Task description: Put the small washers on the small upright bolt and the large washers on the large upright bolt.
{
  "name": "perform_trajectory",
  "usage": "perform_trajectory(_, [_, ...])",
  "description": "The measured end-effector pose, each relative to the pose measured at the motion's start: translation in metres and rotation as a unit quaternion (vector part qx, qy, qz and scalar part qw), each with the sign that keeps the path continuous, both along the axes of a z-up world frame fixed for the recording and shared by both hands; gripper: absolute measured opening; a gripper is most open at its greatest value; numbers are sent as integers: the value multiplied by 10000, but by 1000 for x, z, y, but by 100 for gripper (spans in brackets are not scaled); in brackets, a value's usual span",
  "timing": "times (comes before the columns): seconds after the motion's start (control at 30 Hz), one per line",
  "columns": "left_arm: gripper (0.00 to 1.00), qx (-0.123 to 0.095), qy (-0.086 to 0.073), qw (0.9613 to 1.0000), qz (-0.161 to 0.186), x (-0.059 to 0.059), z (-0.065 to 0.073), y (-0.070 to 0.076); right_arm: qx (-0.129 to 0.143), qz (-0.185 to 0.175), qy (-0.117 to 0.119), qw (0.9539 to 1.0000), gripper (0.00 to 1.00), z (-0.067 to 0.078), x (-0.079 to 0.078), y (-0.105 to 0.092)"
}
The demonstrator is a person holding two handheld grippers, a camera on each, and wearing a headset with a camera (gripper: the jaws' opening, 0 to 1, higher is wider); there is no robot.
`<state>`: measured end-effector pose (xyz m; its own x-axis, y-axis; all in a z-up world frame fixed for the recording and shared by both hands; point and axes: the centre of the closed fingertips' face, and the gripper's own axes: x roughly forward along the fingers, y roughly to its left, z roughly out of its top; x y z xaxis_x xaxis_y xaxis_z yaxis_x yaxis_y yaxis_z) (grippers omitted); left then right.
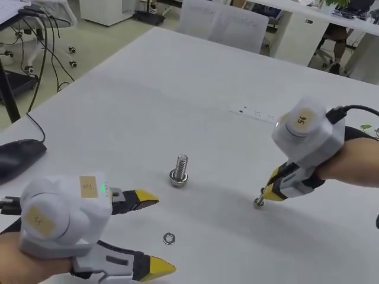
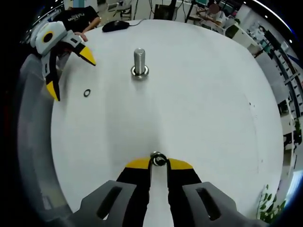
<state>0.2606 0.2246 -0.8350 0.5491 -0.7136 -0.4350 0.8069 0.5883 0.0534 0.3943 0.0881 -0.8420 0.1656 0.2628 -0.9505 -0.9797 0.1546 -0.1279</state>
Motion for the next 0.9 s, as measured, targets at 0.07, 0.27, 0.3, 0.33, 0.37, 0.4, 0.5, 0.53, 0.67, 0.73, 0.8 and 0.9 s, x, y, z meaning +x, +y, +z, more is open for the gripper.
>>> perform_trajectory(0.07, [64, 2, 7, 10000, -2, 0, -1, 0, -5, -11, 31, 10000, 14, -4, 0, 0])
perform_trajectory(0.27, [64, 4, 26, 10000, 7, 0, -2, 1, -25, -47, 104, 9999, 14, -16, 0, -1])
perform_trajectory(0.3, [64, 5, 29, 10000, 7, 0, -2, 1, -34, -47, 120, 9999, 14, -18, 0, -1])
perform_trajectory(0.33, [64, 6, 36, 10000, 7, 0, -2, 1, -35, -48, 121, 9999, 14, -20, 1, -1])
perform_trajectory(0.37, [64, 7, 38, 10000, 8, 0, -2, 1, -44, -66, 134, 9999, 14, -21, 1, -1])
perform_trajectory(0.4, [63, 11, 39, 10000, 8, 0, -2, 1, -48, -70, 152, 9998, 14, -22, 2, -2])
perform_trajectory(0.5, [63, 11, 46, 10000, 18, 0, -3, 2, -52, -75, 155, 9998, 14, -24, 1, -2])
perform_trajectory(0.53, [63, 14, 49, 10000, 21, 0, -3, 2, -52, -70, 161, 9998, 14, -25, 0, -2])
perform_trajectory(0.67, [63, 13, 61, 10000, 15, -1, -4, 1, -43, -71, 160, 9998, 14, -26, -1, -1])
perform_trajectory(0.73, [63, 16, 67, 10000, 15, -1, -4, 1, -48, -59, 154, 9999, 14, -25, -1, 0])
perform_trajectory(0.8, [63, 15, 66, 10000, 11, -1, -4, 1, -47, -58, 157, 9998, 14, -26, 0, 0])
perform_trajectory(0.9, [63, 12, 66, 10000, 9, -1, -4, 1, -58, -50, 149, 9999, 15, -25, -1, 0])
